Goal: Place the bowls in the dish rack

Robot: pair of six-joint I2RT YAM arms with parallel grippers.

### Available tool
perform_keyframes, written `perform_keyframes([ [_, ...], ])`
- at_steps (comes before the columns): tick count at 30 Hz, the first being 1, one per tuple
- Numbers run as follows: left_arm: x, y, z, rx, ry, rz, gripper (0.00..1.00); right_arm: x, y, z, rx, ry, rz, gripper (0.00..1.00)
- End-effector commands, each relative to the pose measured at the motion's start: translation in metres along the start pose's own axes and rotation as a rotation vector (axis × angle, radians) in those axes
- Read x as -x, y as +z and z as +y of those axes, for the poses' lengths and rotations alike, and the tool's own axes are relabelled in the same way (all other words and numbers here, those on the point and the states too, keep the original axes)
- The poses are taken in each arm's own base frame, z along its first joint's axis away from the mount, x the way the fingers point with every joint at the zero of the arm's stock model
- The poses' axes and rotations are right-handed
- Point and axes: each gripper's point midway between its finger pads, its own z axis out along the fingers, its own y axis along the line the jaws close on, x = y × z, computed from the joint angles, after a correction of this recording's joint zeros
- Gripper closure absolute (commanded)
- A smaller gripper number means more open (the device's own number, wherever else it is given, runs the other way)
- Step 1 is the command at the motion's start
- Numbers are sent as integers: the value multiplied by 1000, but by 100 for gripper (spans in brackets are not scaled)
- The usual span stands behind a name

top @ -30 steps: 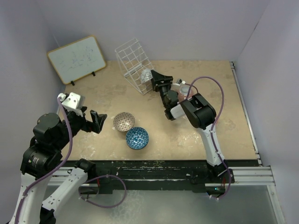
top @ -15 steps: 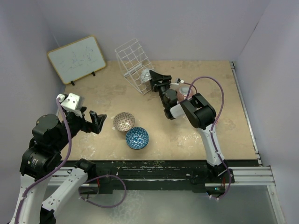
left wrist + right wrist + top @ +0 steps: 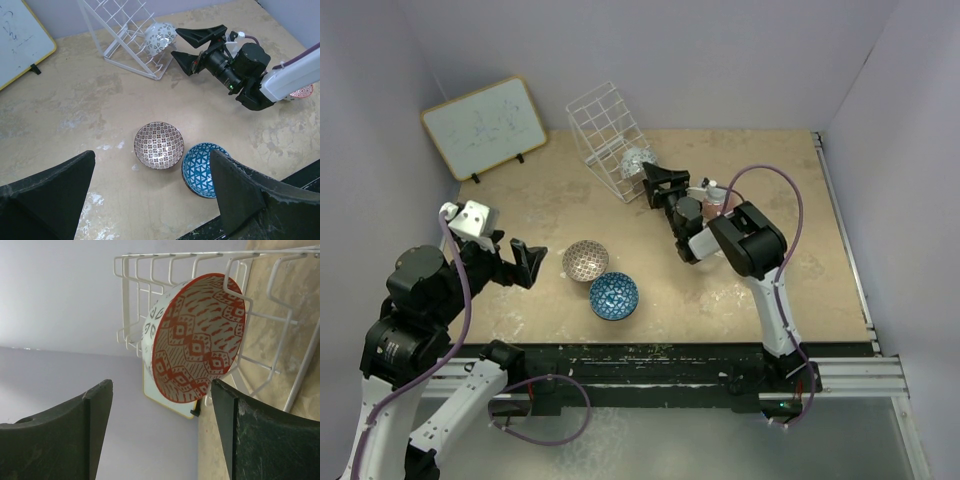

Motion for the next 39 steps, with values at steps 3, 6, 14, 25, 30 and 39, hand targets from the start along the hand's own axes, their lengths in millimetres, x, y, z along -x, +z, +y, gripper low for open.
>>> perform_keyframes([
  [3, 22, -8, 1, 12, -1, -75, 1, 8, -14, 61, 99, -3, -12, 18],
  [6, 22, -6, 1, 15, -6, -74, 1, 8, -27, 55, 80, -16, 7, 16],
  [14, 22, -8, 0, 10, -13, -77, 1, 14, -50, 53, 56, -35, 10, 15],
  [25, 25, -6, 3, 29, -16, -79, 1, 9, -77, 92, -60, -296, 110, 13],
  [30, 29, -7, 2, 21, -21, -90, 1, 24, -115, 98, -249, -576, 186, 9],
  [39, 28, -4, -6, -24, -21, -87, 1, 115, -232, 73, -862, -947, 157, 0],
])
